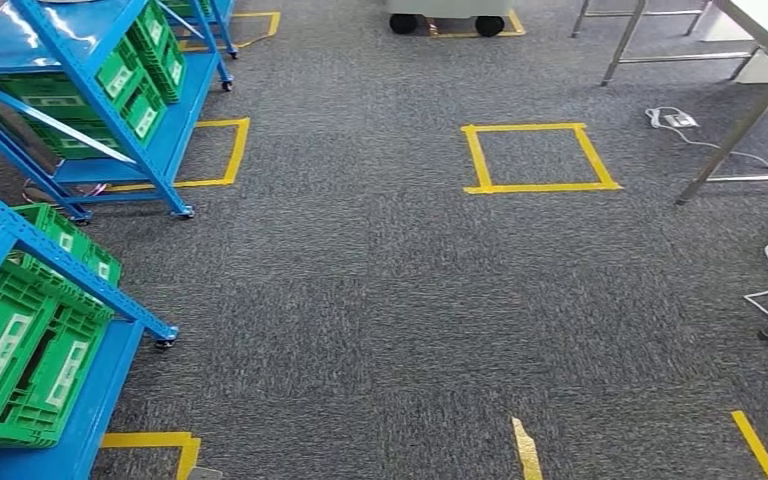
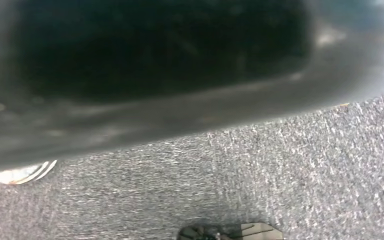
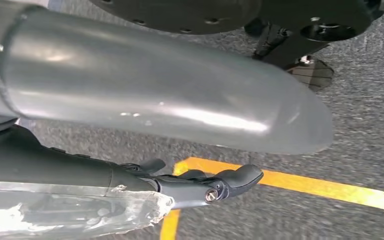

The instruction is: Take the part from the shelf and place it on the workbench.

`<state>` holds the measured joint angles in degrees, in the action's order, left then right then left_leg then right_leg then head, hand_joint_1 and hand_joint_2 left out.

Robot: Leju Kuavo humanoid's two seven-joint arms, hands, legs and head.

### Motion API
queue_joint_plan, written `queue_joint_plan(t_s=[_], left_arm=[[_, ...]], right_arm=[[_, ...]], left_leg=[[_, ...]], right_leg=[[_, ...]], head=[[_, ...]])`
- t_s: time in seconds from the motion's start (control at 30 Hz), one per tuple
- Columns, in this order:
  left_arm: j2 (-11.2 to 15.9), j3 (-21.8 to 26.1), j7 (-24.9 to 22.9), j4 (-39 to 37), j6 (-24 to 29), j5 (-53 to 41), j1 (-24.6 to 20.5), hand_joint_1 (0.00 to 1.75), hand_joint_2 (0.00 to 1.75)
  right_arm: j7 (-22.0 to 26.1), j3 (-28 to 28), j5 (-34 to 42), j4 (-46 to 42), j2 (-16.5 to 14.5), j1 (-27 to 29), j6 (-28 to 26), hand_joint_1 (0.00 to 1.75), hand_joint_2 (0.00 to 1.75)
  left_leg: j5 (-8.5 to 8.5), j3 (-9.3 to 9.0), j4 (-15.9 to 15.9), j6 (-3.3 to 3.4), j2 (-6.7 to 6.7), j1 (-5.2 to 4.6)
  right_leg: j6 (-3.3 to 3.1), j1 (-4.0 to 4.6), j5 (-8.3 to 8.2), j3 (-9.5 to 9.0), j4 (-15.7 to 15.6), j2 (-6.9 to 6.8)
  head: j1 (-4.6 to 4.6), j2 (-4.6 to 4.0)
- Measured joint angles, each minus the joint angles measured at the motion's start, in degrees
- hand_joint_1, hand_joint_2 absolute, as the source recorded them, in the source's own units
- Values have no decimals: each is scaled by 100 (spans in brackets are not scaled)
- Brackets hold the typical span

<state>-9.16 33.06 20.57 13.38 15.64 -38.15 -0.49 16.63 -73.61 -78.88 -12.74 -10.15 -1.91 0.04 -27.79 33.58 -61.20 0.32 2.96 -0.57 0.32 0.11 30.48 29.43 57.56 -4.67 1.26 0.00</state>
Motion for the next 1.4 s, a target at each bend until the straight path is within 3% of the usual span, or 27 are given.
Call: queue_joint_plan(t_s=[0.07, 0.13, 0.2, 0.27, 0.33, 0.37, 0.43, 0.47, 0.5, 0.57, 0.63, 0.7, 0.77, 0.83, 0.87, 0.9, 0.93, 1.0, 1.07, 1.13, 1.17, 1.23, 1.27, 1.33, 1.37, 1.4], left_arm=[[4, 1, 1, 0, 8, -8, -23, 0, 0], [3, 3, 0, 0, 16, -7, -5, 0, 0], [-9, 8, -2, 0, 18, -4, 13, 0, 0], [-28, 11, -2, 0, 14, -4, -2, 0, 0], [-44, 14, -2, 0, -2, -5, -11, 0, 0], [-50, 16, -2, 0, -12, -7, -5, 0, 0], [-59, 24, -1, 0, -31, -10, 6, 0, 0], [-63, 26, 1, 0, -36, -13, 7, 0, 0], [-68, 29, 4, 0, -39, -16, -1, 0, 0], [-74, 34, 11, 0, -39, -21, -11, 0, 0], [-75, 40, 17, 0, -39, -23, 1, 0, 0], [-75, 44, 19, 0, -38, -23, 13, 0, 0], [-78, 44, 20, 0, -38, -23, -4, 0, 0], [-78, 44, 20, 0, -38, -23, -14, 0, 0], [-78, 45, 20, 0, -38, -25, -5, 0, 0], [-76, 46, 20, 0, -38, -31, 6, 0, 0], [-74, 49, 20, 0, -38, -41, 16, 0, 0], [-68, 60, 20, 0, -37, -79, 10, 0, 0], [-66, 74, 20, 0, -35, -110, -19, 0, 0], [-65, 85, 20, 0, -34, -121, -17, 0, 0], [-64, 90, 20, 0, -33, -121, 1, 0, 0], [-68, 108, 20, 0, -32, -121, 10, 0, 0], [-72, 117, 20, 0, -33, -122, 3, 0, 0], [-83, 133, 23, 0, -35, -127, -15, 0, 0], [-87, 137, 26, 0, -36, -129, -15, 0, 0], [-89, 142, 29, 0, -36, -129, -10, 0, 0]], right_arm=[[-1, 0, -2, 0, -3, -5, 0, 0, 0], [-2, 0, -4, 0, -3, -24, 0, 0, 0], [-1, 0, -6, 0, -2, -37, 0, 0, 0], [-1, 0, -7, 0, -2, -25, 2, 0, 0], [-5, 0, -8, 0, -1, -2, 4, 0, 0], [-7, 0, -8, 0, 2, 6, 4, 0, 0], [-8, 0, -9, 0, 9, 9, 4, 0, 0], [-6, 0, -9, 0, 13, 8, 4, 0, 0], [-4, 0, -10, 0, 15, 8, 4, 0, 0], [-1, 0, -13, 0, 16, 5, 4, 0, 0], [0, 0, -15, -1, 17, 2, 4, 0, 0], [4, 0, -14, -2, 18, 3, 4, 0, 0], [7, 0, -15, -2, 18, 13, 4, 0, 0], [7, 0, -15, -2, 18, 25, 4, 0, 0], [7, 0, -15, -2, 18, 24, 4, 0, 0], [7, 0, -15, -2, 18, 19, 4, 0, 0], [7, 0, -15, -2, 18, 13, 4, 0, 0], [9, 0, -15, -2, 15, 8, 4, 0, 0], [13, 0, -15, -2, 10, 4, 4, 0, 0], [14, 0, -15, -3, 9, -15, 5, 0, 0], [14, 0, -15, -3, 9, -28, 5, 0, 0], [15, 0, -15, -4, 9, -39, 4, 0, 0], [15, 0, -15, -4, 9, -30, 5, 0, 0], [14, 0, -18, -4, 9, -3, 5, 0, 0], [14, 0, -19, -4, 10, 6, 5, 0, 0], [14, 0, -20, -4, 11, 9, 5, 0, 0]], left_leg=[[2, -112, 263, 63, 118, -57], [22, -123, 326, 106, -6, -44], [54, -166, 392, 157, -128, -2], [65, -181, 416, 194, -255, 22], [62, -181, 413, 207, -401, 24], [60, -187, 410, 204, -476, 26], [45, -215, 402, 180, -631, 36], [34, -226, 396, 156, -703, 40], [21, -224, 376, 125, -773, 41], [26, -181, 352, 50, -888, 48], [37, -135, 340, -23, -969, 70], [-82, -51, 177, -79, -766, 66], [-398, 228, -399, -120, -457, 59], [-668, 581, -1101, -141, -366, 71], [-664, 657, -1251, -140, -356, 75], [-549, 626, -1186, -128, -345, 74], [-353, 489, -920, -102, -305, 66], [-11, 109, -180, -7, -45, 7], [44, -92, 232, 72, 146, -53], [14, -110, 307, 108, 53, -59], [30, -122, 338, 125, -11, -44], [62, -156, 397, 167, -137, 5], [68, -162, 406, 180, -204, 20], [68, -163, 405, 193, -358, 31], [65, -169, 404, 191, -437, 34], [60, -180, 401, 184, -517, 39]], right_leg=[[46, 24, 32, -22, -1, -134], [102, 22, 63, -53, -11, -220], [168, 6, 213, 17, 188, 4], [220, -25, 532, 337, 839, 338], [254, -50, 737, 700, 1490, 439], [266, -59, 684, 775, 1567, 448], [283, -90, 264, 601, 1060, 511], [289, -114, 68, 438, 684, 637], [287, -138, -56, 282, 334, 775], [240, -147, -66, 129, 59, 951], [152, -132, -64, 95, 31, 857], [67, -134, -76, 71, -8, 719], [3, -120, -66, 48, -31, 550], [-30, -96, -40, 38, -29, 365], [-38, -85, -27, 28, -29, 284], [-41, -75, -12, 11, -29, 210], [-40, -64, 5, -15, -29, 142], [-12, -34, 56, -59, -26, 15], [42, -3, 103, -84, -19, -116], [96, 10, 128, -126, -31, -239], [124, 4, 154, -135, -19, -188], [179, -23, 357, -7, 290, 127], [200, -44, 523, 162, 627, 312], [236, -70, 796, 571, 1383, 439], [251, -78, 793, 713, 1579, 448], [265, -87, 671, 757, 1557, 453]], head=[[3, 0], [3, 0], [21, -1], [50, -1], [60, 0], [61, 0], [61, 0], [61, 0], [61, 0], [60, 0], [58, 0], [27, 0], [-13, 0], [-22, 0], [-24, 0], [-24, 0], [-26, 0], [-26, 0], [-20, 0], [-18, 0], [-11, 0], [6, 0], [20, 0], [30, 0], [31, 0], [30, 0]])
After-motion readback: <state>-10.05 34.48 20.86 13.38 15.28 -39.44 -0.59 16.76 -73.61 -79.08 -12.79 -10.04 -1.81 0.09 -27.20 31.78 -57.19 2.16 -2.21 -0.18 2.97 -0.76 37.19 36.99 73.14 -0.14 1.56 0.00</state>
